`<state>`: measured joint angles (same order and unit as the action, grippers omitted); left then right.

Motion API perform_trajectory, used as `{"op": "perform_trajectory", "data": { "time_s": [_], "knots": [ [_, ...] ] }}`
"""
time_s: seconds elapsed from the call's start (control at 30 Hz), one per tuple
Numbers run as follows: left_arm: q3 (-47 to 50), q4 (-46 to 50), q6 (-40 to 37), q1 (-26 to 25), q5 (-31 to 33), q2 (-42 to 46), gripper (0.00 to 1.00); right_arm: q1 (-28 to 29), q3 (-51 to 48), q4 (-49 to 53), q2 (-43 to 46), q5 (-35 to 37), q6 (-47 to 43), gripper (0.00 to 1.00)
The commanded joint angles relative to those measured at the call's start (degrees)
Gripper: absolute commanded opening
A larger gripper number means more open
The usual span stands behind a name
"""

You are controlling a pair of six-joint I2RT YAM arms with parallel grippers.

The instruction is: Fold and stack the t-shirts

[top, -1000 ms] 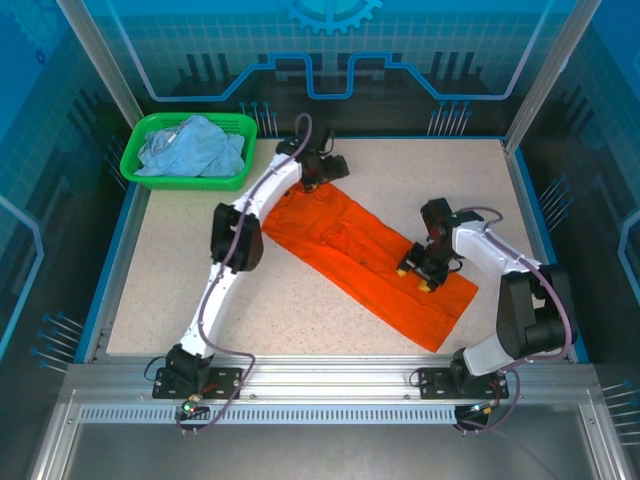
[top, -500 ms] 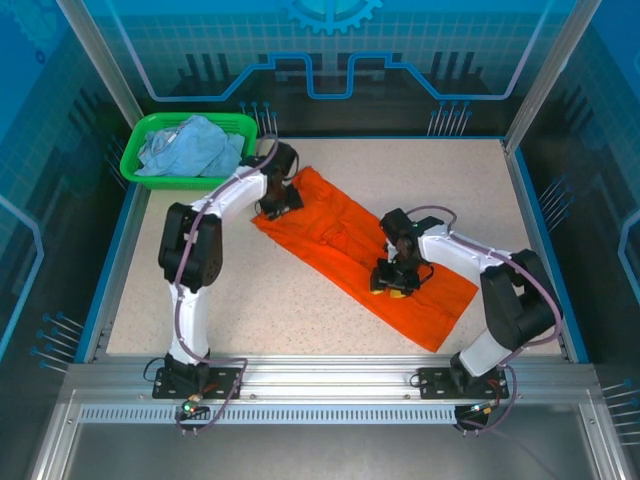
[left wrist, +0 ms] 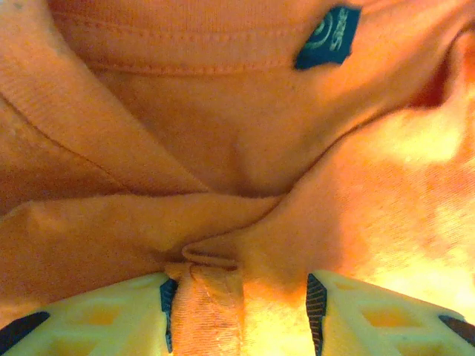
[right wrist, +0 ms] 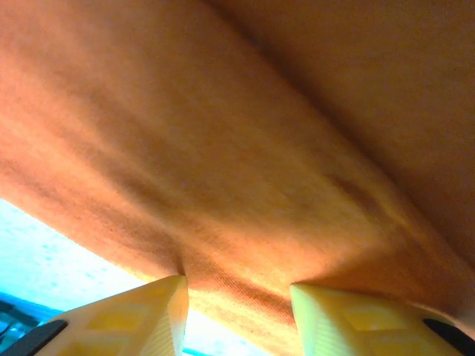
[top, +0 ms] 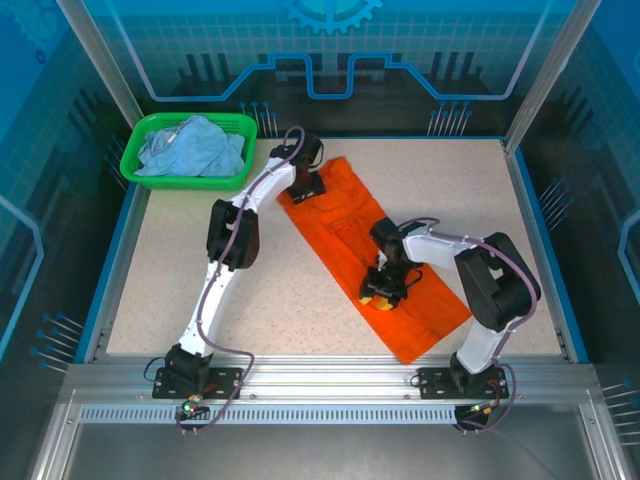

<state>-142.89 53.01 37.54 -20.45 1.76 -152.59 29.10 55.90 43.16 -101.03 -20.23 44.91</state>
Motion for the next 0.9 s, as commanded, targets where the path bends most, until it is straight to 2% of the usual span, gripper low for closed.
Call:
{"op": "perform_trajectory", "data": {
  "time_s": [0.0, 0.23, 0.33, 0.43, 0.53, 0.6, 0.7, 0.87],
  "knots": [
    [-7.5, 2.2, 0.3, -0.1, -4.6, -8.7, 0.53, 3.0, 0.8, -5.2, -6.7, -1.0, 4.4, 0.45],
    [-9.9, -13.7, 4.6, 3.1, -14.8, -9.9, 0.59, 6.2, 13.3, -7.7, -14.8, -6.6, 11.5, 0.48],
    [-13.9, -14.7, 5.1, 5.3, -16.9, -8.6, 0.62, 8.6, 19.9, -7.3, -18.1, -8.2, 13.9, 0.5],
    [-13.6, -15.2, 5.1, 7.1, -19.0, -3.8, 0.7, 9.9, 26.0, -5.4, -21.0, -9.3, 14.5, 0.5],
    [-11.0, -13.6, 4.4, 8.3, -20.0, 2.7, 0.81, 10.0, 29.4, -2.3, -20.8, -8.1, 14.4, 0.54],
    [-7.8, -12.6, 3.5, 9.1, -19.7, 7.9, 0.85, 9.5, 29.8, -1.1, -19.2, -7.5, 14.7, 0.54],
    [-0.6, -11.2, 2.7, 9.5, -19.0, 14.9, 0.85, 8.6, 30.8, 0.4, -15.5, -5.5, 14.1, 0.57],
    [13.8, -8.7, 0.2, 7.6, -19.7, 22.4, 0.7, 4.7, 35.1, 5.0, -11.7, -1.6, 10.0, 0.56]
  ]
}}
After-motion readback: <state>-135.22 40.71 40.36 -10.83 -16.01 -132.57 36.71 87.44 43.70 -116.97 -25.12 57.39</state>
